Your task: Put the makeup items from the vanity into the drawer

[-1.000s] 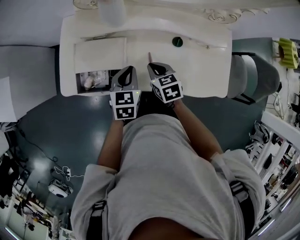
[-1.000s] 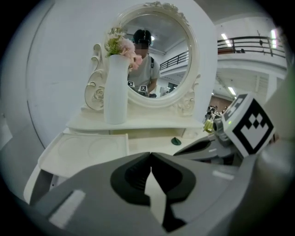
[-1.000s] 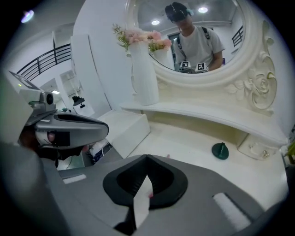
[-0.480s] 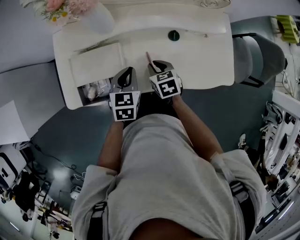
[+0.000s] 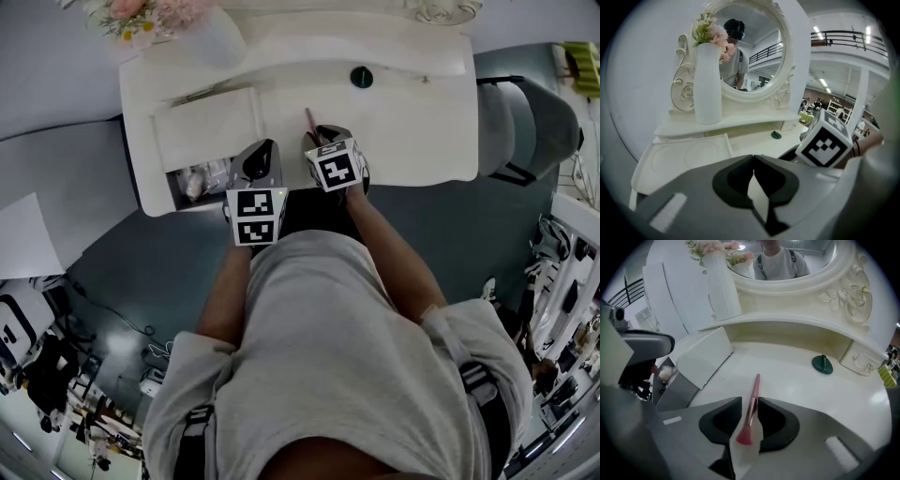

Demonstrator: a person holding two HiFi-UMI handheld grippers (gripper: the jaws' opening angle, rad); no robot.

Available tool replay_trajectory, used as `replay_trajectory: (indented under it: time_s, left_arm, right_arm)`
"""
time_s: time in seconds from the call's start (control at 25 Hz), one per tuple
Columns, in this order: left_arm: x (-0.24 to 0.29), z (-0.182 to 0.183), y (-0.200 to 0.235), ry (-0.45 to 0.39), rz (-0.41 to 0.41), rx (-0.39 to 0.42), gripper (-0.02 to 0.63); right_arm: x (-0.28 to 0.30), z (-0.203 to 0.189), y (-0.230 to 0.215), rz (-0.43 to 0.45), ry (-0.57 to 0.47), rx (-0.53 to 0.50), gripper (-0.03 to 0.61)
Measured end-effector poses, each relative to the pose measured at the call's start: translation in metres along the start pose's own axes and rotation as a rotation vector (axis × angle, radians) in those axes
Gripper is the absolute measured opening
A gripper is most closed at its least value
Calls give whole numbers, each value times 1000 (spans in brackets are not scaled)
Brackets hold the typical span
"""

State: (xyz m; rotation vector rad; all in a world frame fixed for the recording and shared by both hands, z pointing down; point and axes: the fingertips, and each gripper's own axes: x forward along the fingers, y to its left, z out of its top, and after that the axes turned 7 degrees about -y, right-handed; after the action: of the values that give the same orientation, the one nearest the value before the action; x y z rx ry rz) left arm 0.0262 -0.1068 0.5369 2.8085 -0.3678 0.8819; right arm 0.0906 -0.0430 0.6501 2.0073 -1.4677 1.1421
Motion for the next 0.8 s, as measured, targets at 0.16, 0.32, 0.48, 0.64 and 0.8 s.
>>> replay_trajectory:
  time_s: [0.16,0.32,0.48,0.64,0.8]
  left_arm:
    - [-1,-2,1,1,15,-13,3]
    - [-1,-4,-2,5,34,-34,3]
    - [0,1,-8,-5,51,-46,3]
    - [5,16,-15,-42,66,-56,3]
    - [10,30,-23,-76,80,-72,3]
  right_arm:
    - [1,-1,-5,-25,-5,-52,47]
    - [1,-2,-6,5,-11,-69,44]
    - [-10,9,-7,31,-53,-83,44]
    - [-25,31,-11,65,-111,-84,44]
    - [-44,49,-13,110,-166,-99,44]
